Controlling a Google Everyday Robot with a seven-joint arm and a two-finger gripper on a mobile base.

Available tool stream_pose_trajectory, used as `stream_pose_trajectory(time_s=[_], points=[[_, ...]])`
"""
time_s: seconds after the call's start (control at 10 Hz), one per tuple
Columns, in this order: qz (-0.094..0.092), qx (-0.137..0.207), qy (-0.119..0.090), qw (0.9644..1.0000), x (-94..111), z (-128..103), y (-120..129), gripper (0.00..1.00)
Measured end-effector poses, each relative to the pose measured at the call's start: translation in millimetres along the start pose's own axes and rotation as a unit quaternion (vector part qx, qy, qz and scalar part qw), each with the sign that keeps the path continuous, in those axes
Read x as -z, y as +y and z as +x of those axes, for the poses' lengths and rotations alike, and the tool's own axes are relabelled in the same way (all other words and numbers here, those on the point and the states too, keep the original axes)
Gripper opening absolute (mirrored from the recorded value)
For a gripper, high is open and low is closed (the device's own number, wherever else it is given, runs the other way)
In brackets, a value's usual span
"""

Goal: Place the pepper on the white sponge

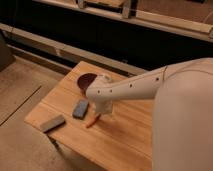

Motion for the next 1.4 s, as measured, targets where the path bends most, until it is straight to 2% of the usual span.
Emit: stream_pose_trajectory(time_s=[0.1, 0.3, 0.4, 0.6, 1.3, 1.4], points=[[0.003, 0.011, -0.021, 0.9997, 3.7, -5.8, 0.8, 0.65], [0.006, 0.027, -0.042, 0.9987, 7.6, -7.9, 6.5, 0.65], [0.002, 0.033, -0.049, 0.9983, 9.0, -5.7, 12.7, 0.65], [-0.005, 0.032, -0.05, 0.9982, 7.7, -0.6, 18.7, 0.65], [-0.007, 0.03, -0.049, 0.9983, 6.3, 1.4, 20.6, 0.65], [-0.01, 0.027, -0.043, 0.9987, 3.3, 3.7, 22.4, 0.65]])
